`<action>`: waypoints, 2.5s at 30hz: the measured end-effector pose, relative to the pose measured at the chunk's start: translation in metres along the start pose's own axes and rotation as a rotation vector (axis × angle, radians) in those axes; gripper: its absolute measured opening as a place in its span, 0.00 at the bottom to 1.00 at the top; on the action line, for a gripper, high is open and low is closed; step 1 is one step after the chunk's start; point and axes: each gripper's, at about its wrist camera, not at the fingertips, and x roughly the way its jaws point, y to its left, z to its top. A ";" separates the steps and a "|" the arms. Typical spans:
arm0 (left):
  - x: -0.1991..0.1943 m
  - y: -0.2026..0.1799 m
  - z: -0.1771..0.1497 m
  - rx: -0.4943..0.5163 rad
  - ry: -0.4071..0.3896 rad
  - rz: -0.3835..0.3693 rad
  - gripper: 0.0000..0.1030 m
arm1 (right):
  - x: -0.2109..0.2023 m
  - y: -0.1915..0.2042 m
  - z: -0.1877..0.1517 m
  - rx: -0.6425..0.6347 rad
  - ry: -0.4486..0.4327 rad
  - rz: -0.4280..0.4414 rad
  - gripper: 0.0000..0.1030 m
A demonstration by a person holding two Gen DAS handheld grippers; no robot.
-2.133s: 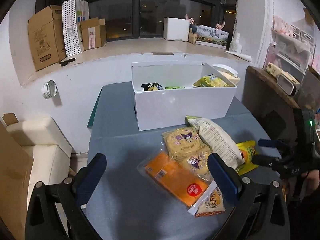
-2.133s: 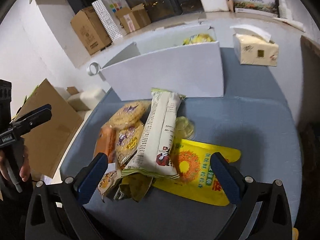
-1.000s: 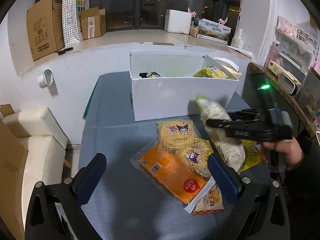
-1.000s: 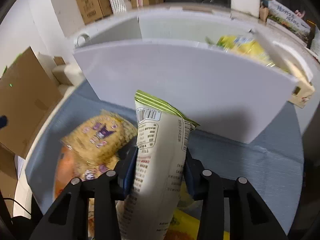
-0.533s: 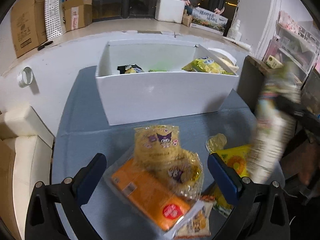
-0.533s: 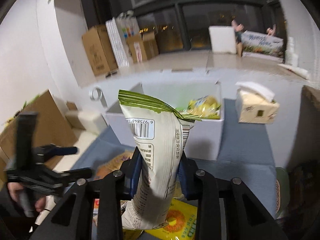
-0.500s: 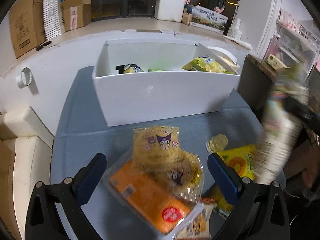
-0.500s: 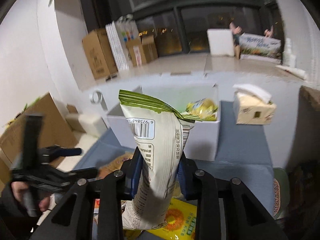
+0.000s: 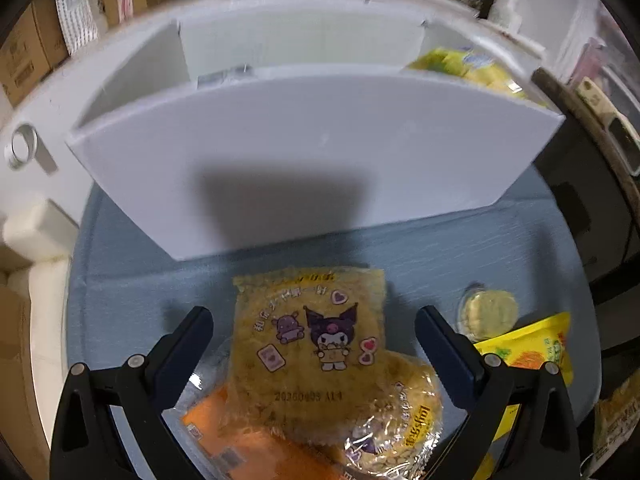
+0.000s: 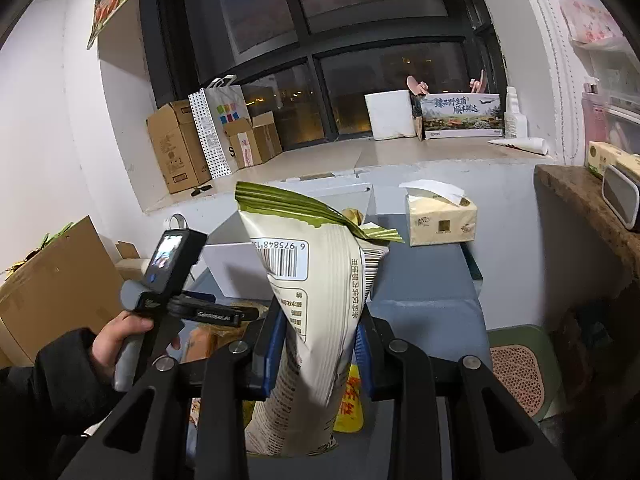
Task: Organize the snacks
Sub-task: 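Lift the white bag with the right tool while the left grasps the square Kuromi cracker pack, then lower both held snacks into the white box and open both tools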
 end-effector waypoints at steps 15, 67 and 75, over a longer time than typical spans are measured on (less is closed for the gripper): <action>-0.058 0.004 -0.015 0.015 -0.172 -0.075 0.73 | 0.009 0.011 -0.010 -0.022 0.029 0.018 0.33; -0.138 0.057 0.077 0.060 -0.355 -0.085 1.00 | 0.204 0.032 0.163 0.045 0.148 0.121 1.00; -0.186 0.049 0.005 0.157 -0.368 -0.119 1.00 | 0.118 0.032 0.101 -0.048 0.097 0.163 1.00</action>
